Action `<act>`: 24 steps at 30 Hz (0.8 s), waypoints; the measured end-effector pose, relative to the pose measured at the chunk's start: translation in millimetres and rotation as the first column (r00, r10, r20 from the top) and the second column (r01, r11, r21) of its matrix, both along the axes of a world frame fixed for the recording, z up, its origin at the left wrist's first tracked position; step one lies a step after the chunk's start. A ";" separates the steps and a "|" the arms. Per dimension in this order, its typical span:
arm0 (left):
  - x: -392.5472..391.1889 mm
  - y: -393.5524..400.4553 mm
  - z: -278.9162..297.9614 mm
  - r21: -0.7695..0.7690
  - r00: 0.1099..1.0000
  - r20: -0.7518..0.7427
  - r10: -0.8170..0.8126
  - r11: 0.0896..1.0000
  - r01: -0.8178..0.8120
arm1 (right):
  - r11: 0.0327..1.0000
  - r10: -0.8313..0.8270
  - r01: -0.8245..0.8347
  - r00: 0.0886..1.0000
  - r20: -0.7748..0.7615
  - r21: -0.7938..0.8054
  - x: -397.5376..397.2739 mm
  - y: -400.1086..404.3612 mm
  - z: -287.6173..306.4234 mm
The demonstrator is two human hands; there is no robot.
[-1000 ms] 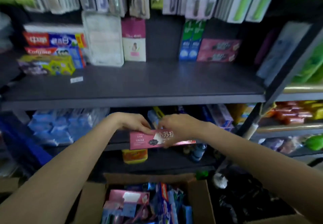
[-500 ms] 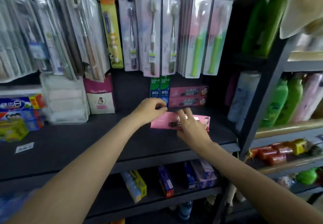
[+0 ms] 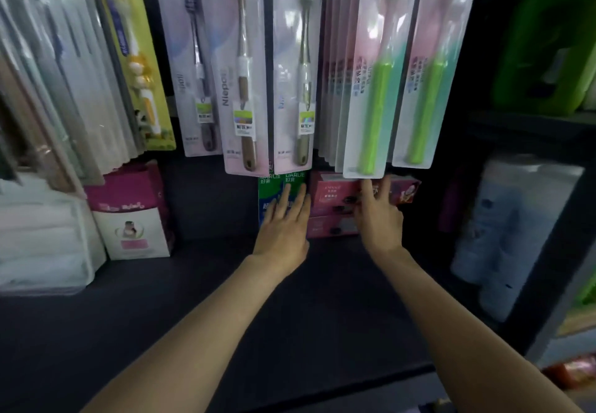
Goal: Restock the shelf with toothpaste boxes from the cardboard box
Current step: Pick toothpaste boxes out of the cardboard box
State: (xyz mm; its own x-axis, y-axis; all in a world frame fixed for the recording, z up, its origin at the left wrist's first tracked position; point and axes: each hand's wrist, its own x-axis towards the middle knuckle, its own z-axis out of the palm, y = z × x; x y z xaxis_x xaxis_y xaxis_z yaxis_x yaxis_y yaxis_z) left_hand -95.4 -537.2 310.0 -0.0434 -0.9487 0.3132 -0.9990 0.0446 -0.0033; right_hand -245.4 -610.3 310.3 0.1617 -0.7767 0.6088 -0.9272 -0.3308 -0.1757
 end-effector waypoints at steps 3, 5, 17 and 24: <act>4.9 -19.8 -4.9 0.054 0.999 0.012 0.045 0.998 -0.045 | 0.998 0.046 -0.047 0.999 0.027 0.034 9.3 -12.5 2.0; 7.5 -27.8 -6.8 0.082 0.997 0.015 0.069 0.994 -0.070 | 0.999 0.044 -0.042 0.997 0.059 -0.033 13.5 -15.6 0.5; 5.0 -34.9 -14.8 0.047 0.993 0.051 0.110 0.993 -0.112 | 0.998 0.022 -0.018 0.997 0.078 -0.057 31.0 -28.9 -24.2; 4.6 -37.9 -9.8 0.027 0.985 0.165 0.059 0.998 -0.065 | 0.988 -0.094 0.094 0.996 -0.010 0.122 26.6 -38.9 -18.4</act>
State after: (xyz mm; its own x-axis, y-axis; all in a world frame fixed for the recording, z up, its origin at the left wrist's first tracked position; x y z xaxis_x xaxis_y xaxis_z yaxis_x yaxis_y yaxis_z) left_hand -90.8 -575.1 300.2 -0.0324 -0.9606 0.2761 -0.9859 -0.0146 -0.1665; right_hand -218.7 -649.2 291.9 0.0867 -0.8573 0.5075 -0.9540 -0.2182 -0.2056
